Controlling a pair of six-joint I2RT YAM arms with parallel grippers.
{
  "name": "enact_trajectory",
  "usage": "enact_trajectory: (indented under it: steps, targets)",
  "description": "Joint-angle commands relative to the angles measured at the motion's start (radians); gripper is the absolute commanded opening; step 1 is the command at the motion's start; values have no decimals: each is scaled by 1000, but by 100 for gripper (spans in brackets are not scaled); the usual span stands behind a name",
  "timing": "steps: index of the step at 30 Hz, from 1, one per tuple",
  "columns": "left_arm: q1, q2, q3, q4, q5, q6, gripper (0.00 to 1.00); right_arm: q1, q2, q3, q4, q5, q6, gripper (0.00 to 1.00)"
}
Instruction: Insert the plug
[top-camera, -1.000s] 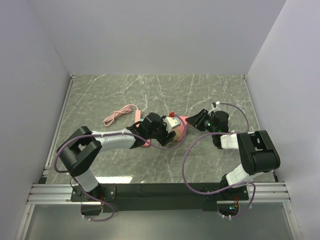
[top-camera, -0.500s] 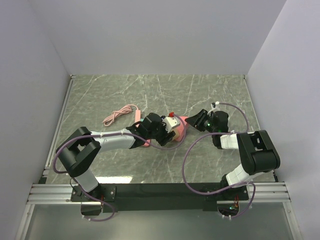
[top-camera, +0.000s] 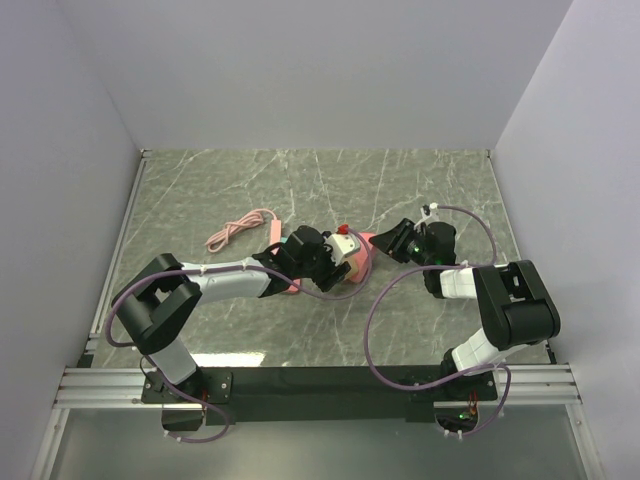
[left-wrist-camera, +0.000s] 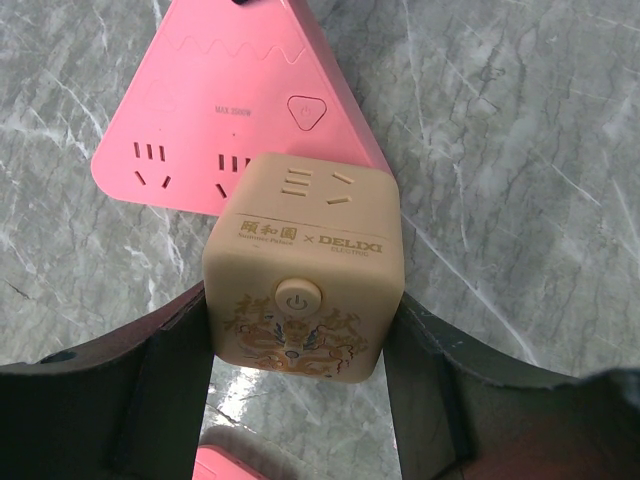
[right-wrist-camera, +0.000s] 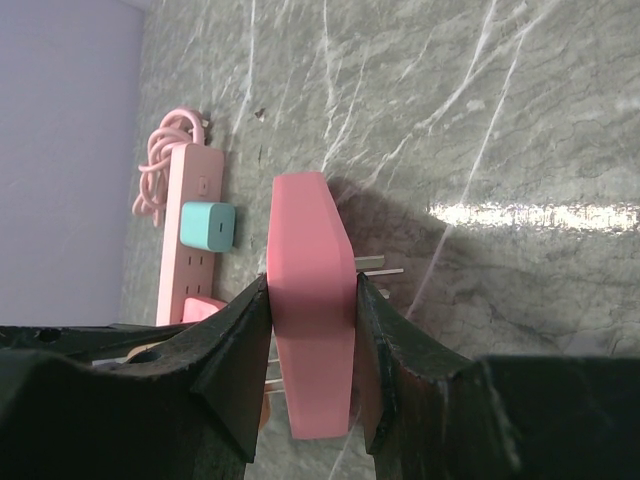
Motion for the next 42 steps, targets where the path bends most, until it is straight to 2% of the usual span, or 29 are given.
enact_trajectory:
  steps: [1, 10, 17, 30, 39, 42]
  targets:
    - [-3, 1, 46, 18, 6, 25, 0, 26, -8, 7, 25, -28, 1, 0]
    - [-3, 27, 69, -13, 11, 29, 0, 32, -6, 13, 18, -23, -6, 0]
    - [2, 5, 60, -24, 79, 33, 0, 33, 5, 18, 21, -28, -3, 0]
    - [31, 63, 141, -134, 138, 43, 0, 47, -34, 12, -5, -5, -19, 0]
    - [-12, 11, 25, 24, 44, -10, 0, 50, -37, 6, -4, -3, -19, 0]
    - [-20, 31, 31, 39, 38, -18, 0, 53, -35, 6, -4, -3, -17, 0]
